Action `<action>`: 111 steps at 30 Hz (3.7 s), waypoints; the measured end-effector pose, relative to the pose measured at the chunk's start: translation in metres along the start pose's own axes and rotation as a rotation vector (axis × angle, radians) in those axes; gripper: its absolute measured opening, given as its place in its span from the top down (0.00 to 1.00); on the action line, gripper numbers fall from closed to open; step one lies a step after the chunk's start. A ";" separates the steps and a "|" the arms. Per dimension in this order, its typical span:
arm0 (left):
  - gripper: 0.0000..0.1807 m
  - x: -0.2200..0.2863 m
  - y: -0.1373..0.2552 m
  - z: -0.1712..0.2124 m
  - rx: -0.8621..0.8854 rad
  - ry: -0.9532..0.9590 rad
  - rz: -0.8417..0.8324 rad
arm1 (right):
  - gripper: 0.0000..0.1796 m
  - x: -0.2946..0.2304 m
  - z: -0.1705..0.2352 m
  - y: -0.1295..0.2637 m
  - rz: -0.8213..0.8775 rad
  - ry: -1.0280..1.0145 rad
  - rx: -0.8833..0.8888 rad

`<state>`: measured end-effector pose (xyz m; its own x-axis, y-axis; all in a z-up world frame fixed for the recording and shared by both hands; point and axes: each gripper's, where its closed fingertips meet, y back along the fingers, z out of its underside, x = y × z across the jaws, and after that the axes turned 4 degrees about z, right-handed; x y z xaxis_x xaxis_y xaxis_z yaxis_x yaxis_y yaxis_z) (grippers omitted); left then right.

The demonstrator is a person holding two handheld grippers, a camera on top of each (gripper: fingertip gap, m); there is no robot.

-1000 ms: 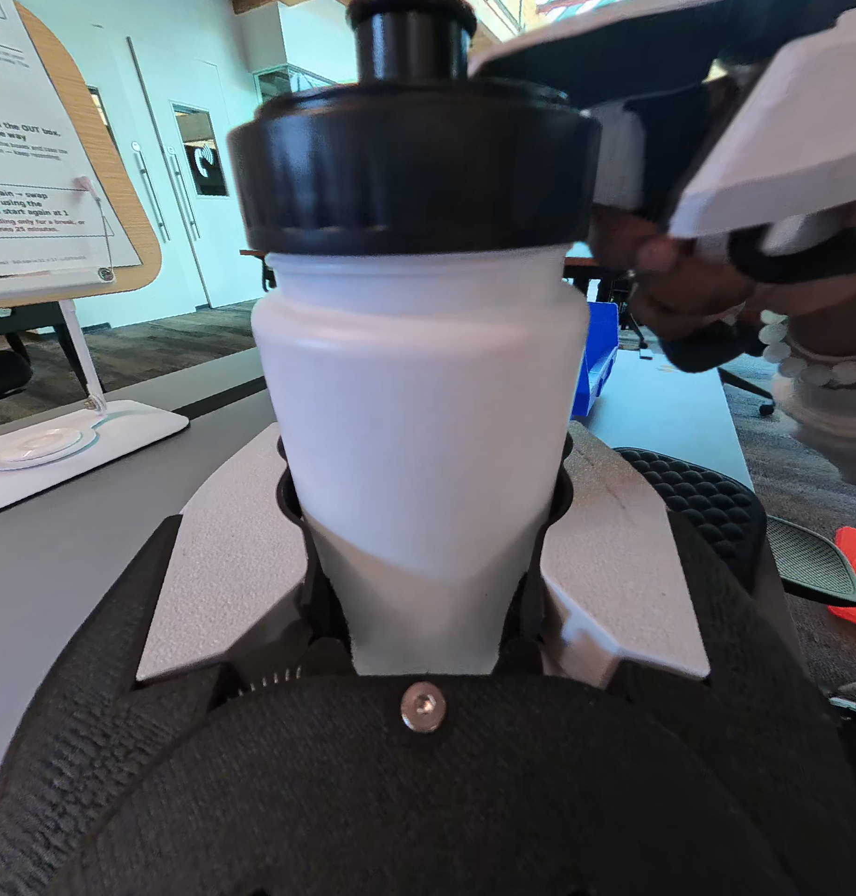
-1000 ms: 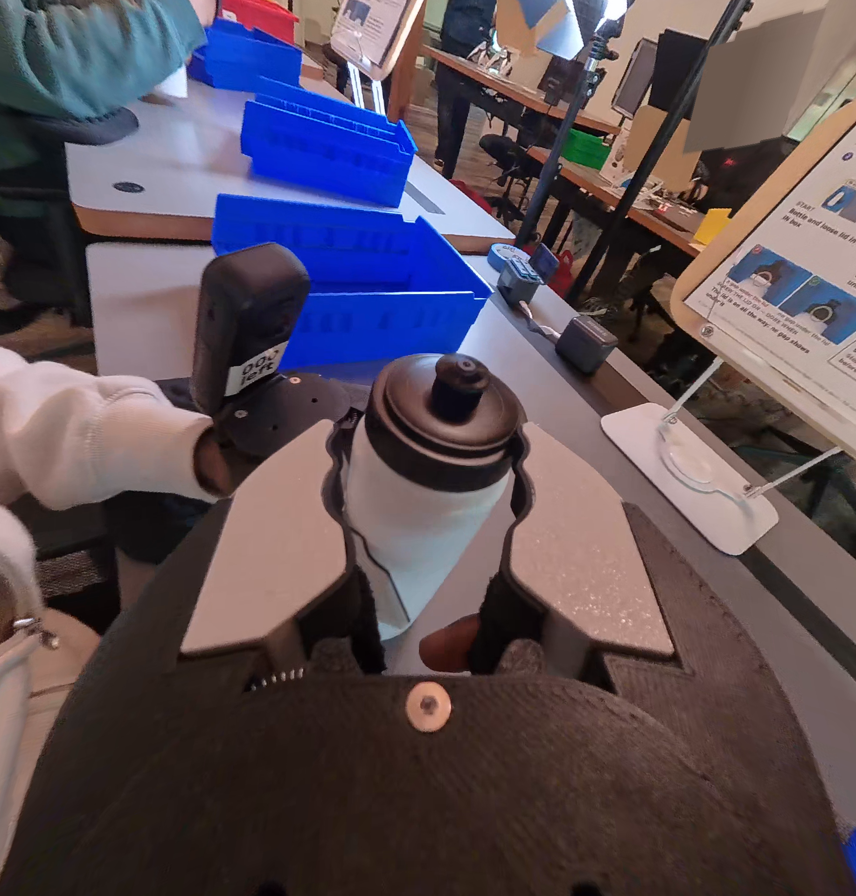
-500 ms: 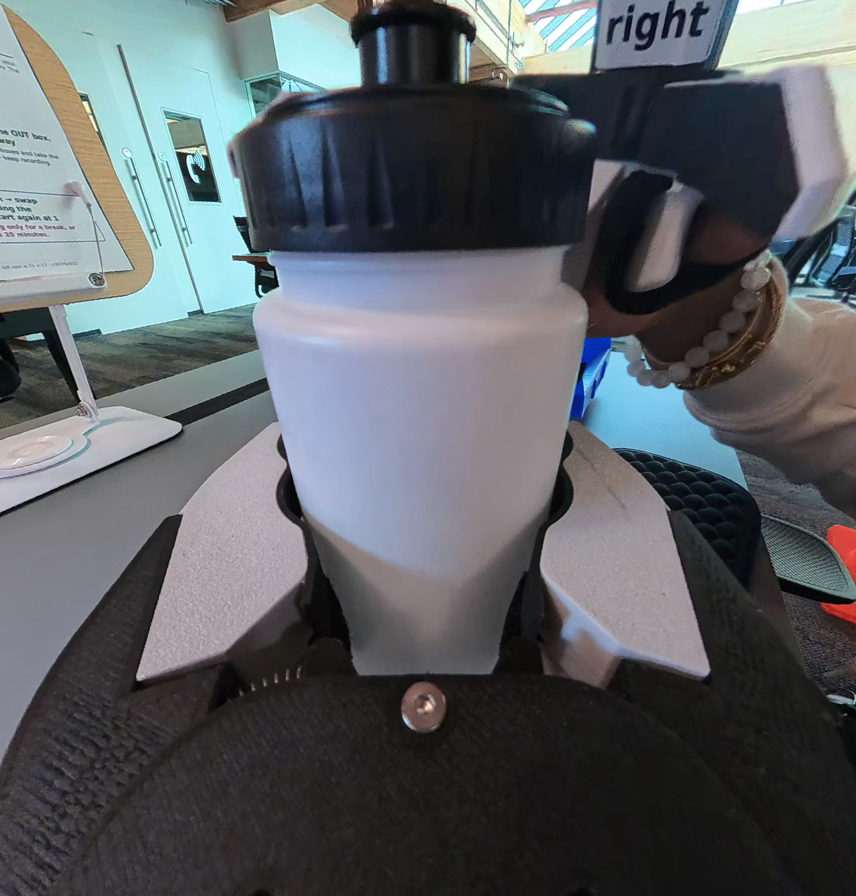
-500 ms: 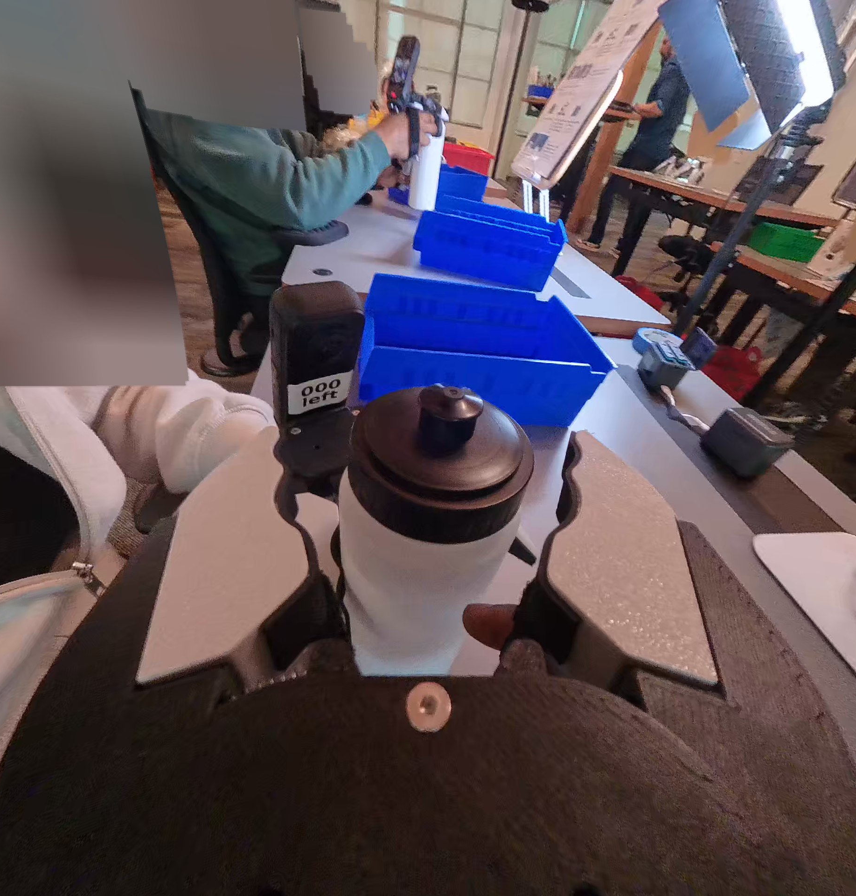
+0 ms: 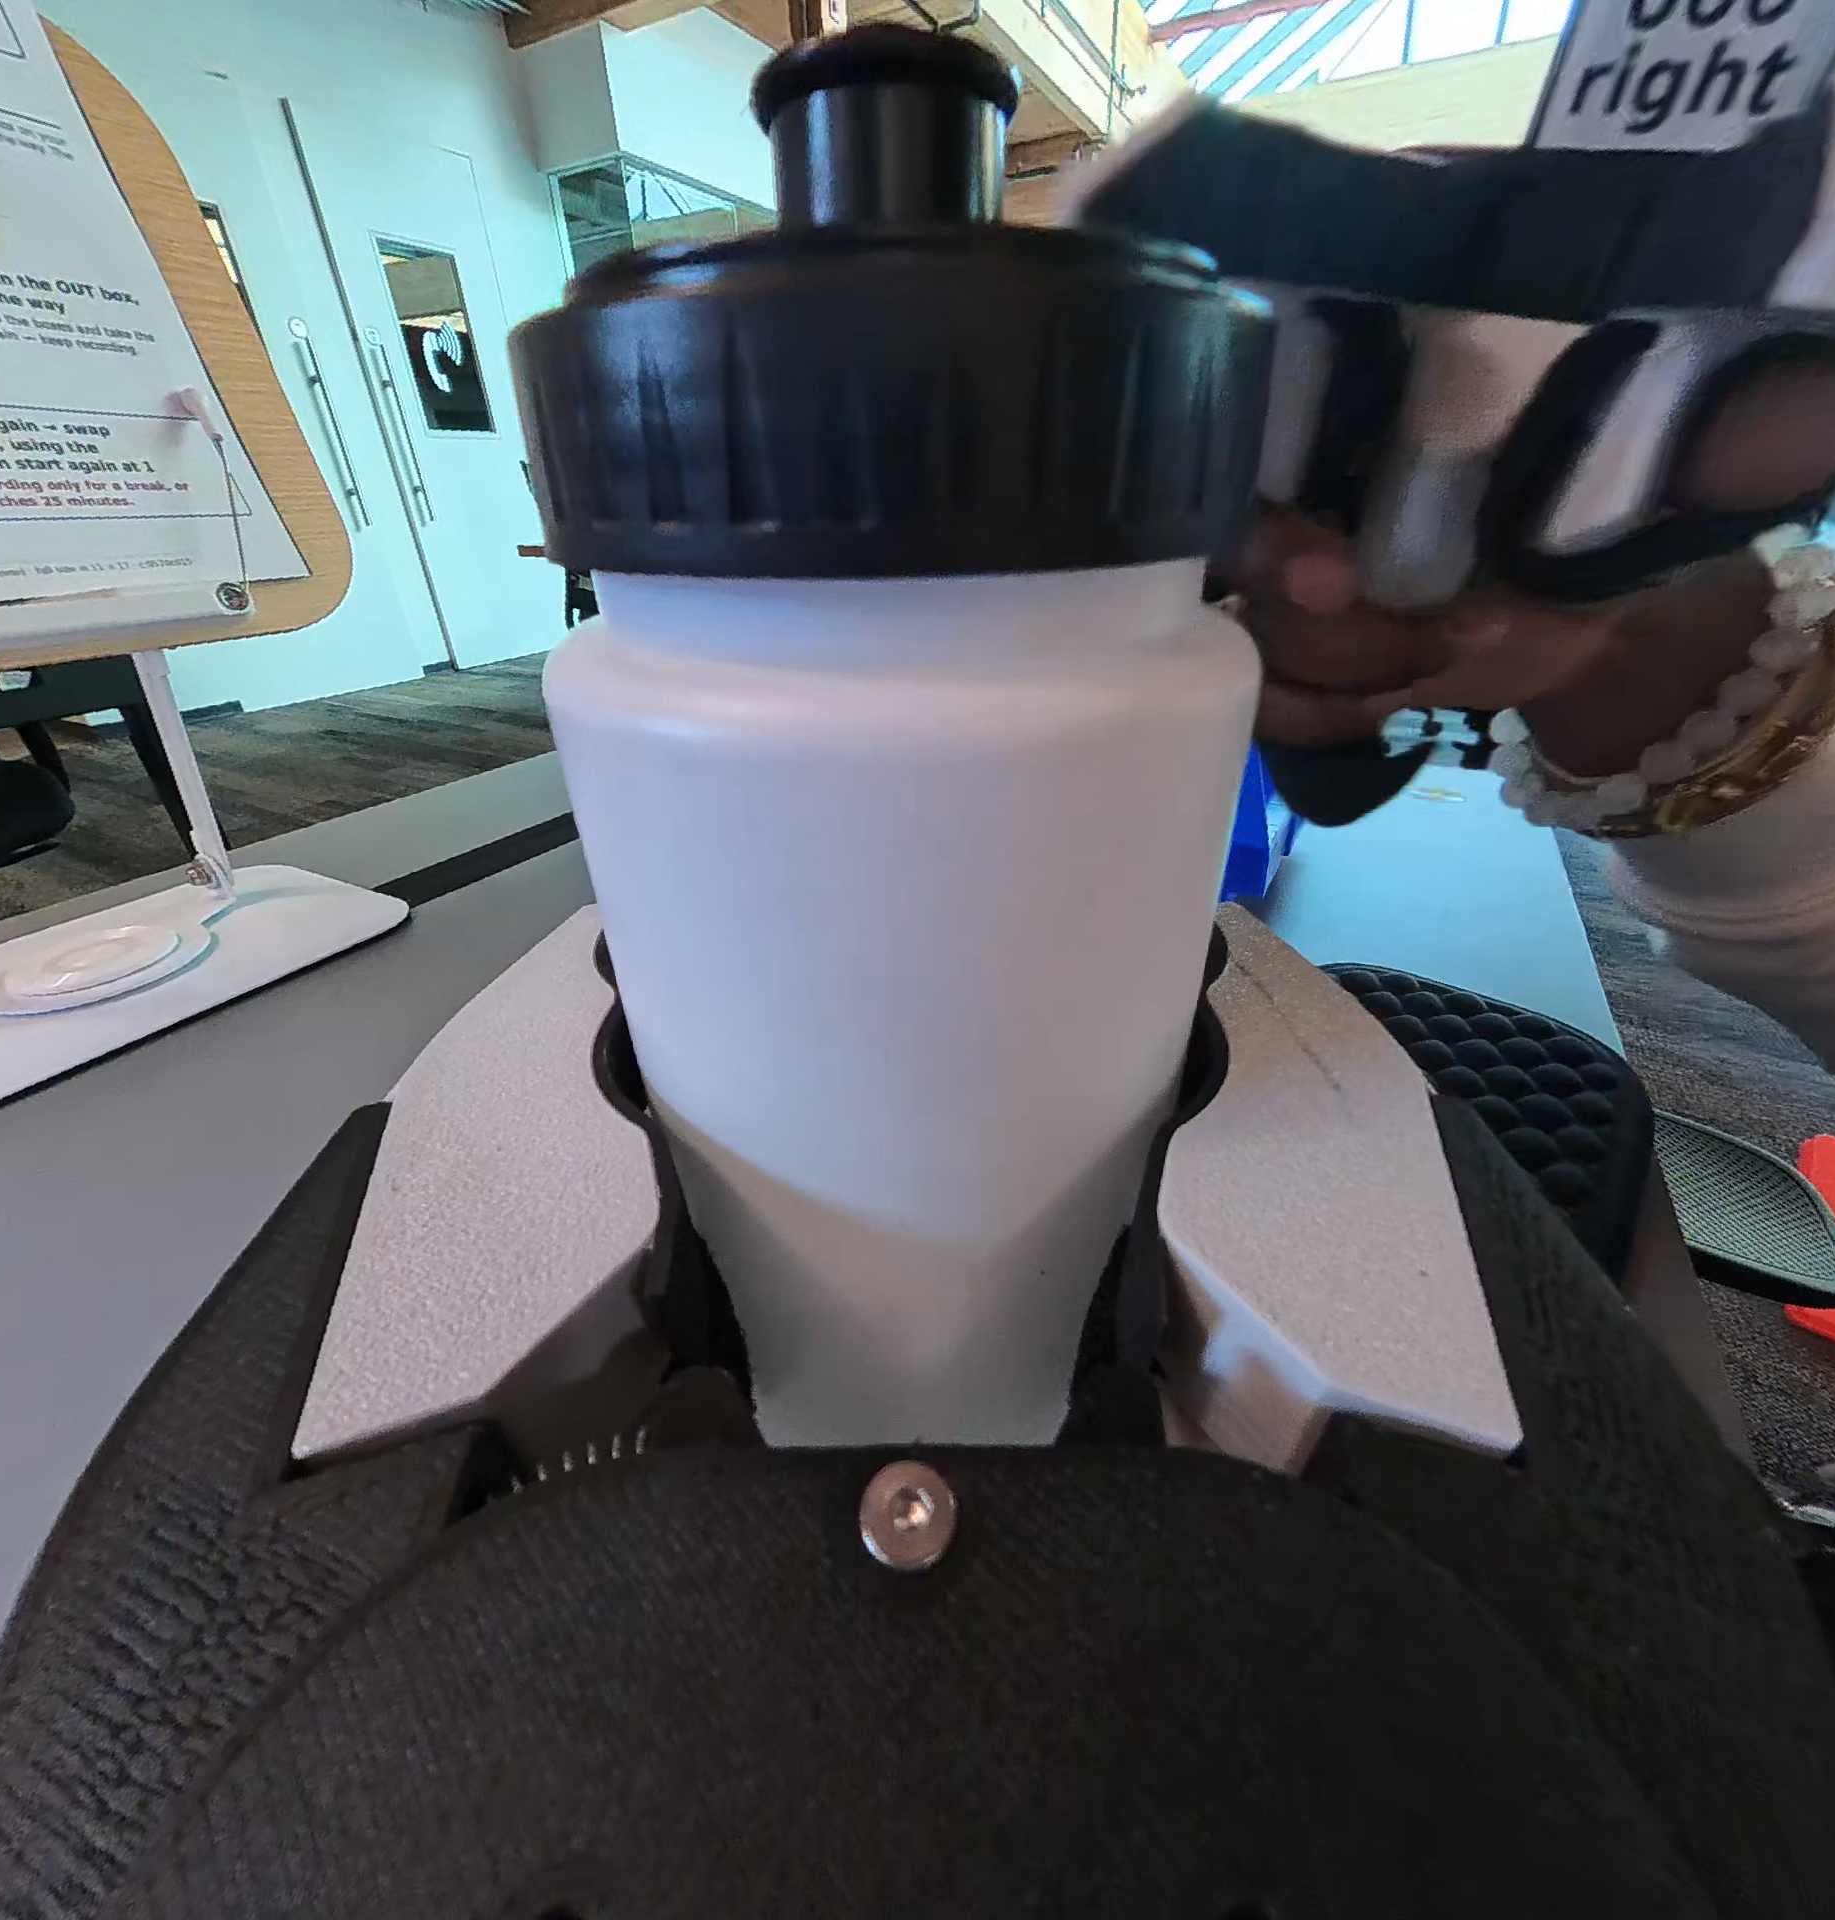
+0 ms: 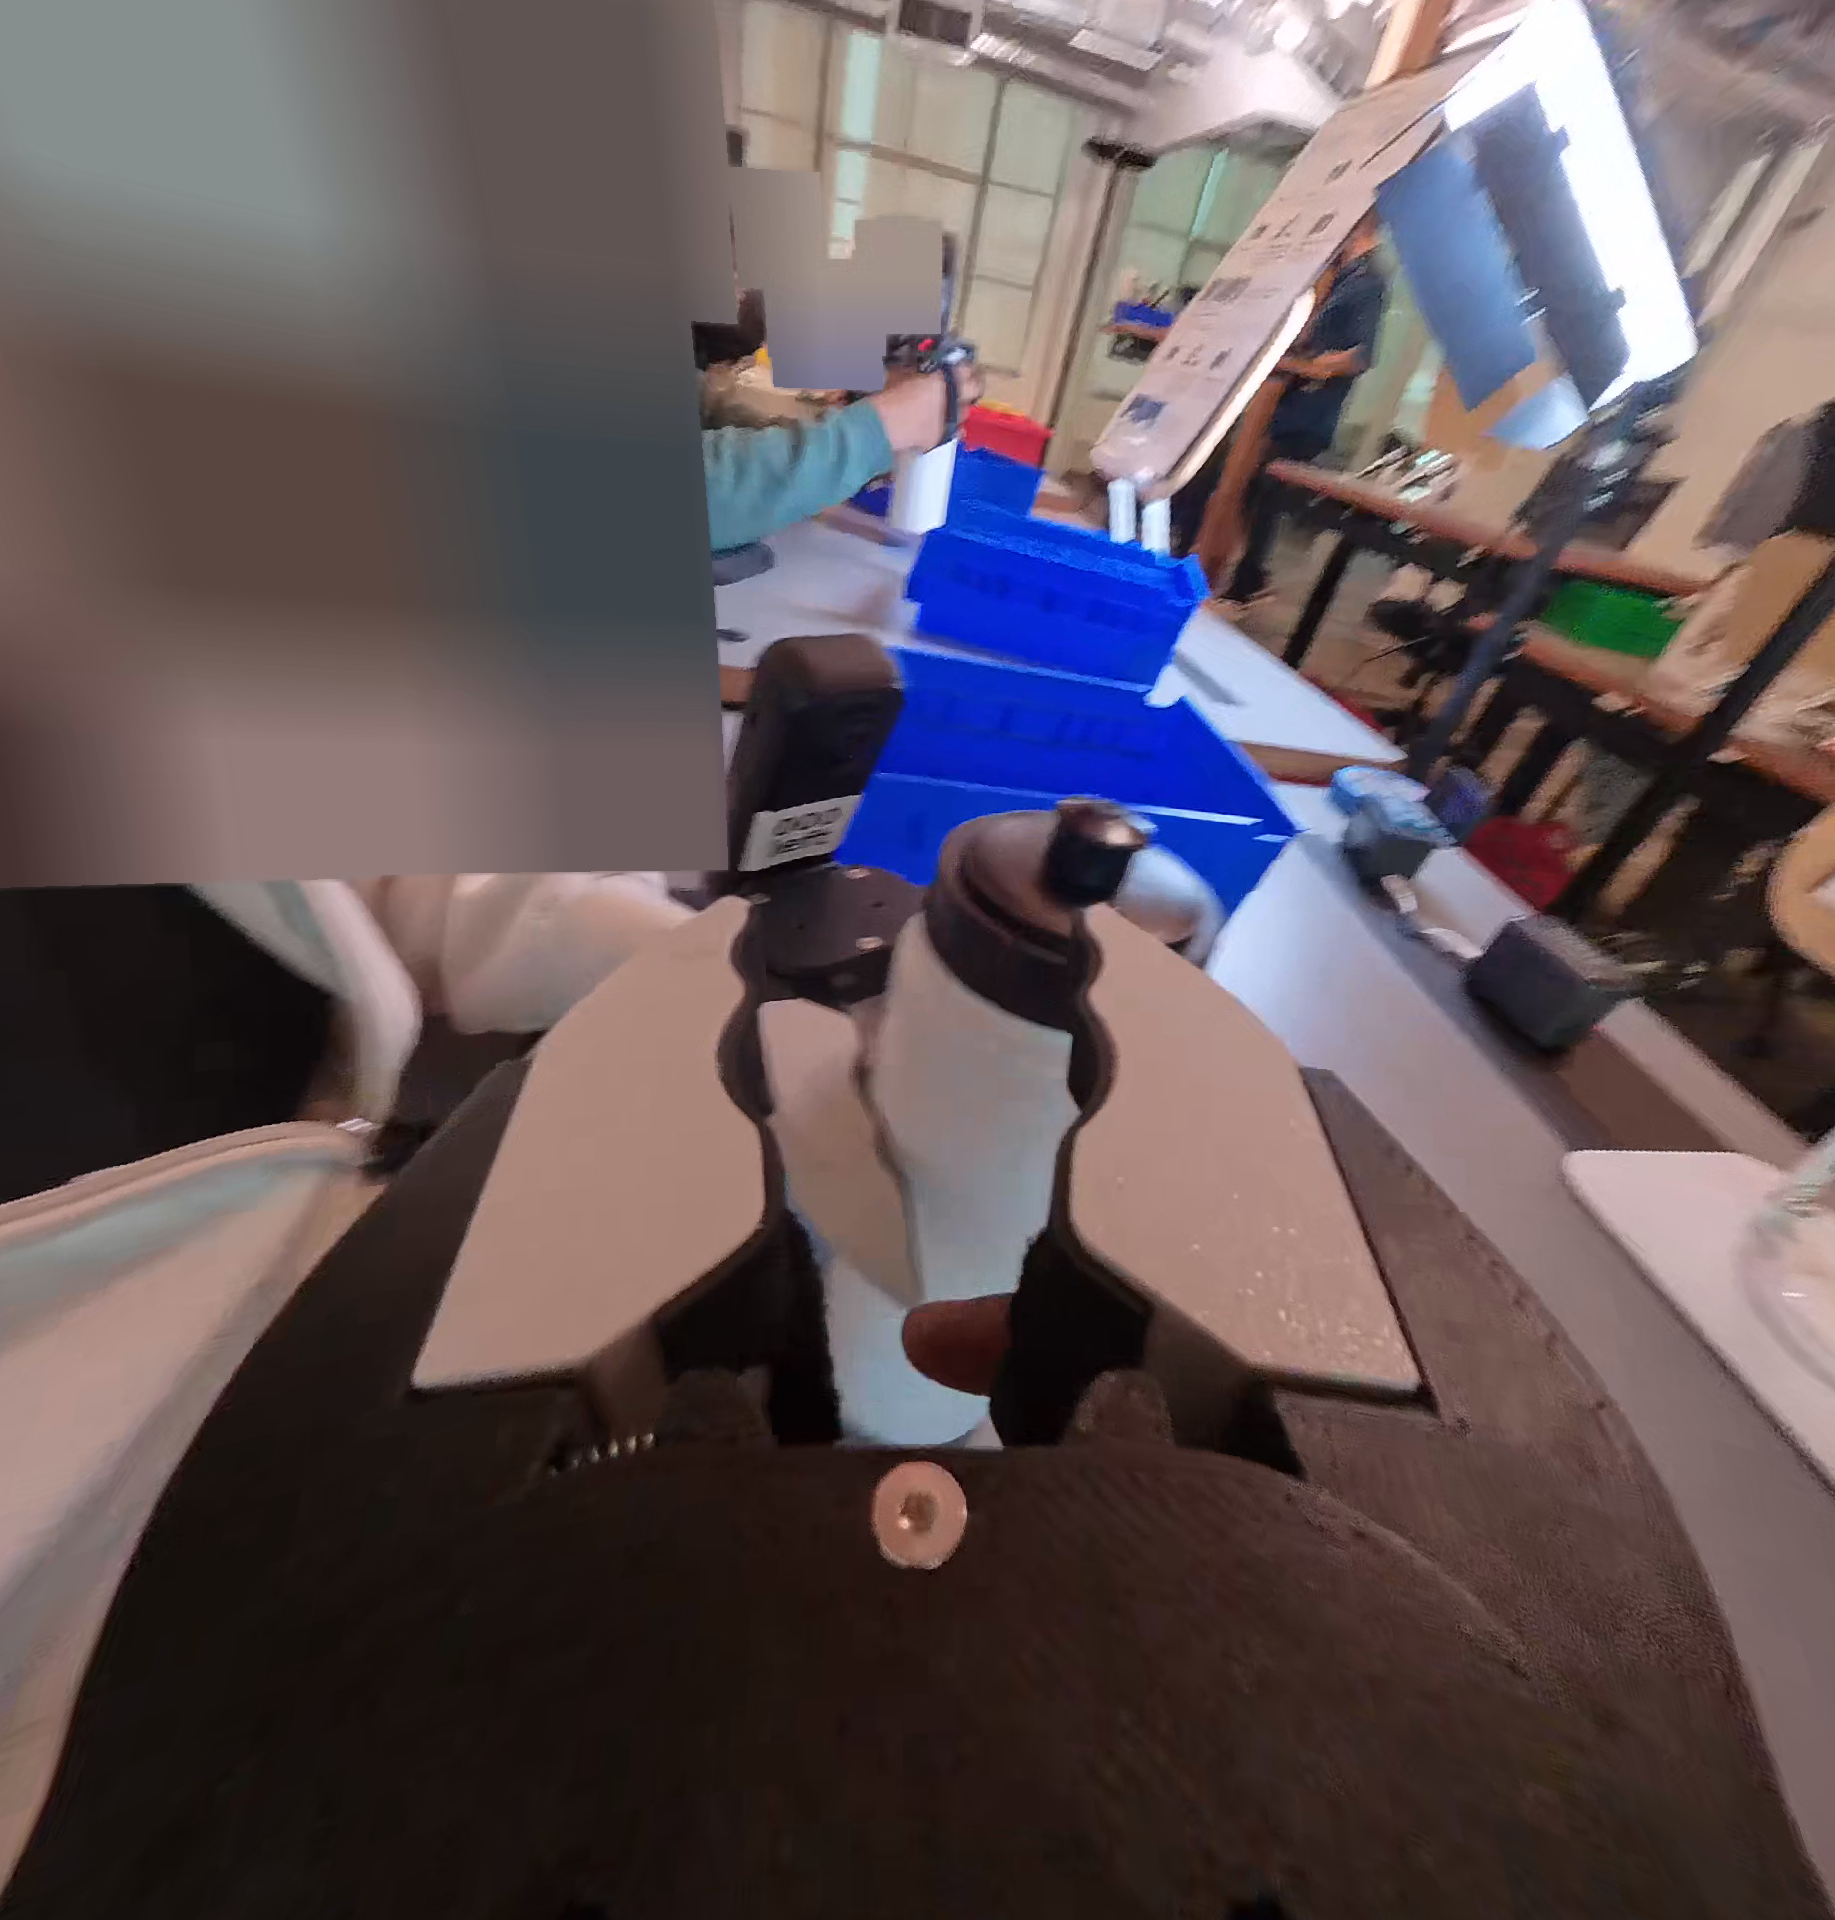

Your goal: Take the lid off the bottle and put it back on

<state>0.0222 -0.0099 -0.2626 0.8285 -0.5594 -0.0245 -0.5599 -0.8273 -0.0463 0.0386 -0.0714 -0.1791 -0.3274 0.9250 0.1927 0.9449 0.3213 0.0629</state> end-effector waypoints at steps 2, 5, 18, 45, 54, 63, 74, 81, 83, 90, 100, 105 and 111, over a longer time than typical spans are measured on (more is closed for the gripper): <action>0.44 0.000 0.001 0.000 0.006 0.001 0.003 | 0.59 0.018 -0.001 -0.007 0.053 0.000 0.040; 0.44 0.000 0.001 0.000 0.006 0.002 0.008 | 0.45 0.029 0.007 -0.027 0.014 -0.057 0.043; 0.44 -0.004 0.002 0.000 0.002 0.000 -0.015 | 0.89 -0.003 0.008 0.014 -0.286 -0.072 0.102; 0.44 -0.005 0.003 0.000 0.007 0.005 -0.013 | 0.88 0.016 0.020 0.004 -0.363 -0.144 0.171; 0.44 0.009 0.000 -0.001 0.015 0.008 0.078 | 0.51 0.042 0.007 -0.015 -0.198 -0.227 0.344; 0.44 0.009 0.000 -0.001 0.008 0.002 0.061 | 0.61 0.023 0.014 -0.012 -0.243 -0.138 0.160; 0.44 0.021 0.001 -0.002 0.031 0.016 0.161 | 0.44 0.035 0.009 -0.009 -0.237 -0.120 0.278; 0.44 0.043 0.003 -0.003 0.041 0.031 0.293 | 0.57 -0.010 0.021 -0.034 -0.541 -0.120 -0.015; 0.44 0.036 0.004 -0.004 0.047 0.036 0.230 | 0.57 -0.007 0.021 -0.041 -0.474 -0.139 -0.030; 0.44 0.026 0.001 -0.002 0.004 -0.018 0.029 | 0.57 0.012 0.022 -0.043 0.148 -0.153 -0.024; 0.45 0.040 0.001 -0.002 0.020 0.000 0.153 | 0.57 -0.006 0.023 -0.042 -0.246 -0.072 -0.089; 0.45 0.033 0.002 -0.001 -0.005 -0.005 0.069 | 0.57 0.009 0.023 -0.047 0.155 -0.153 -0.054; 0.45 0.045 0.001 -0.002 0.020 -0.008 0.177 | 0.54 -0.002 0.023 -0.040 0.026 -0.105 -0.093</action>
<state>0.0589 -0.0363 -0.2615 0.7169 -0.6959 -0.0416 -0.6971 -0.7145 -0.0603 0.0012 -0.0812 -0.2047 -0.2966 0.9505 0.0923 0.9478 0.2811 0.1504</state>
